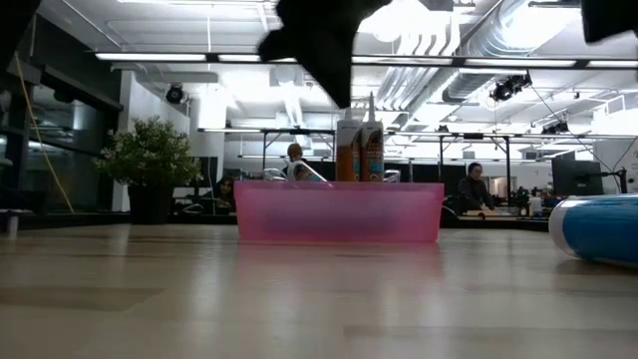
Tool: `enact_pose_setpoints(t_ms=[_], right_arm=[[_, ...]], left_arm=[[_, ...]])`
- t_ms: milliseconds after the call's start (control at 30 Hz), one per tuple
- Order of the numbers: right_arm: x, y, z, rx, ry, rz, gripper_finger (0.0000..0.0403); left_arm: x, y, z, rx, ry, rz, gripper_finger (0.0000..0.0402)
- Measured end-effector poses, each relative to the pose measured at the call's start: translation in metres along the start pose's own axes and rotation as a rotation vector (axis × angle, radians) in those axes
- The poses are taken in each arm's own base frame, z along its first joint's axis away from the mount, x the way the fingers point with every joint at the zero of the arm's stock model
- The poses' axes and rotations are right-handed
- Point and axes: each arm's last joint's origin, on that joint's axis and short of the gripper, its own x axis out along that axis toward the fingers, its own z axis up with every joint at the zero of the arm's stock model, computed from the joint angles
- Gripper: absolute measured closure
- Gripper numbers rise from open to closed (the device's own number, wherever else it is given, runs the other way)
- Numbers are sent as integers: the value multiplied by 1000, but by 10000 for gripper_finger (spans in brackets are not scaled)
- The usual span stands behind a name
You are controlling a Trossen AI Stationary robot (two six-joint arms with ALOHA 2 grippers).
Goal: Pick & place silicon tubes, Sealant and Lysol wipes
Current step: Put the right blue sealant into the red container
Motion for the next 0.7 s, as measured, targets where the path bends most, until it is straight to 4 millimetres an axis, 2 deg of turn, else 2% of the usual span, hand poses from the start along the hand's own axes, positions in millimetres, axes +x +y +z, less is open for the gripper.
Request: enact_pose_setpoints(t_ms=[133, 300, 400, 533, 633, 700], right_arm=[[26, 9, -16, 75, 74, 161, 402], [33, 14, -32, 212, 100, 270, 402], [38, 16, -41, 282, 149, 252, 402], [52, 23, -52, 311, 269, 160, 402], [64, 28, -57, 319, 306, 95, 401], [71, 34, -59, 331, 324, 98, 392]], left_arm=[[6, -20, -38, -26, 15, 58, 401], [-4, -31, -89, -36, -6, 113, 401], [-12, -28, -120, -25, -24, 142, 401], [-23, -25, -152, -74, -109, 111, 401], [-29, -28, -169, -106, -156, 65, 401], [-30, -26, -183, -65, -149, 81, 401]])
